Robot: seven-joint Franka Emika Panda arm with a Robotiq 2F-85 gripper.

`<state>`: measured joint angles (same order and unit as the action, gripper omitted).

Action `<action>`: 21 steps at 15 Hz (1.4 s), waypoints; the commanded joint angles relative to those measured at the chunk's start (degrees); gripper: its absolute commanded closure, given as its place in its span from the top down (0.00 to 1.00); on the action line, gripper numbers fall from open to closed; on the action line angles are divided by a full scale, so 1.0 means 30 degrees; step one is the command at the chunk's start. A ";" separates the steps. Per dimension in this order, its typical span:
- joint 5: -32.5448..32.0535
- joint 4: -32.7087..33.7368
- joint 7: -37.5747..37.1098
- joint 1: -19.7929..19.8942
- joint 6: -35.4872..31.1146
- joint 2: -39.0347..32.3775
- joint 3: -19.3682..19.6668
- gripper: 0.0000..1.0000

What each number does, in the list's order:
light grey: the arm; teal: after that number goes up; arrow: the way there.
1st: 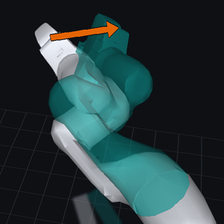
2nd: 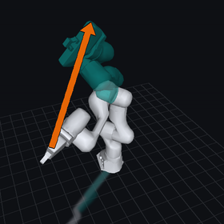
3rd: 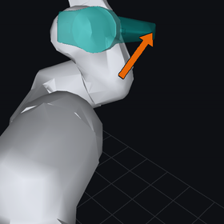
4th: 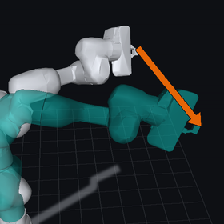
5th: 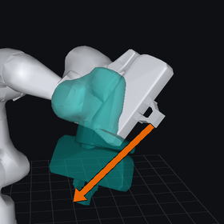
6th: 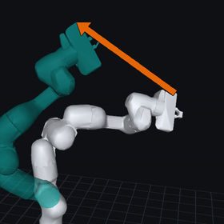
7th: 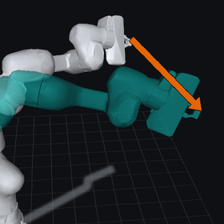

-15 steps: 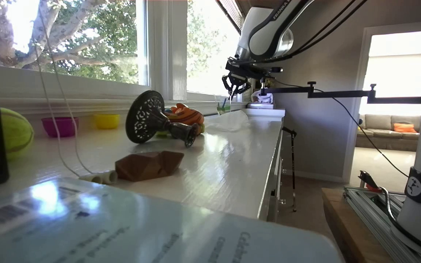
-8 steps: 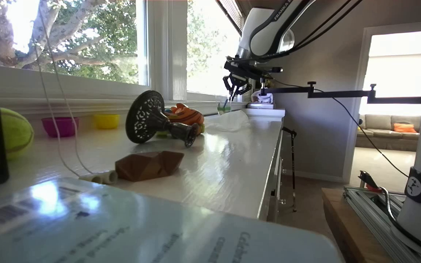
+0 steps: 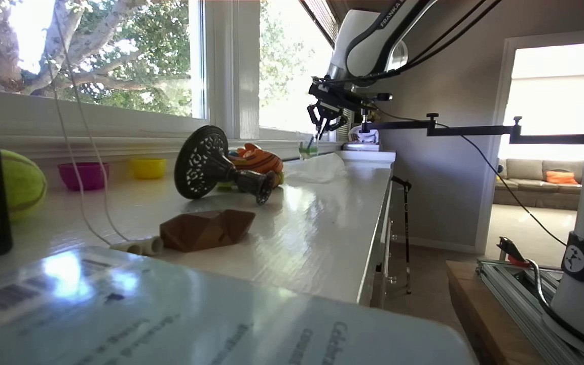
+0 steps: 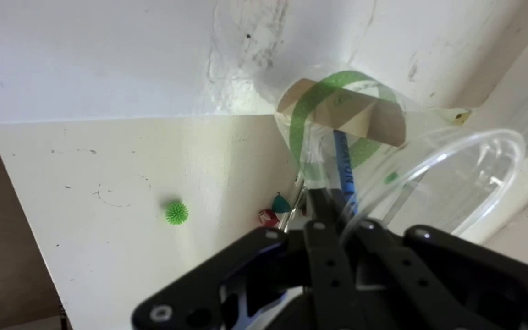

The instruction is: Move the clear cup to the right.

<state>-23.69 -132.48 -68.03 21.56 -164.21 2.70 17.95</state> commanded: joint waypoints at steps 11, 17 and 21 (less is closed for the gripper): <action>-0.3317 -0.0622 -0.0778 0.0092 0.0232 0.1472 -0.0531 0.87; -0.0997 -0.2053 0.4885 -0.2460 0.1694 0.4155 -0.1486 1.00; 0.4770 -0.2327 1.0196 -0.4844 0.4157 0.5591 -0.2281 1.00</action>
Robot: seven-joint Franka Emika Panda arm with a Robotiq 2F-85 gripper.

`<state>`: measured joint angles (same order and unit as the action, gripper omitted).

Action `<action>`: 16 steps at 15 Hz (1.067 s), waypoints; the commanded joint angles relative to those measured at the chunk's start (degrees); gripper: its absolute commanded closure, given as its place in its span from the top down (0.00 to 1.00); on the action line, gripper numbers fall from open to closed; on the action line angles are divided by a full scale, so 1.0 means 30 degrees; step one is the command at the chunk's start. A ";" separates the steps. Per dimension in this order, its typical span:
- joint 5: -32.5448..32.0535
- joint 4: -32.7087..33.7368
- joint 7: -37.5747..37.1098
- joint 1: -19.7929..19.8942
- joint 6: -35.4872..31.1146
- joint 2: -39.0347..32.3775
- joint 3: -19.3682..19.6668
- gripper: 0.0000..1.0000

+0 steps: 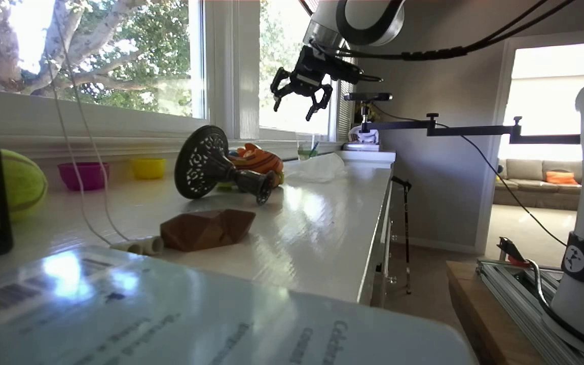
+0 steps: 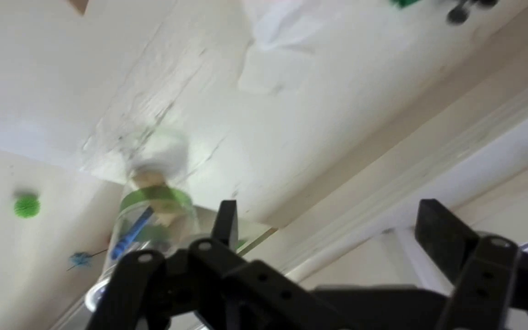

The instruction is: Move the clear cup to the right.

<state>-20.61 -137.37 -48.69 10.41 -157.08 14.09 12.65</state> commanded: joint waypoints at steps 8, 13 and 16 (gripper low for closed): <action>1.1276 0.1353 1.2825 -0.2940 1.0252 0.3407 -0.0364 1.00; 1.1857 0.2200 1.5983 -0.2718 1.5646 0.2909 -0.0422 1.00; 1.1393 0.1741 1.5490 -0.2190 1.5323 0.3036 -0.1006 1.00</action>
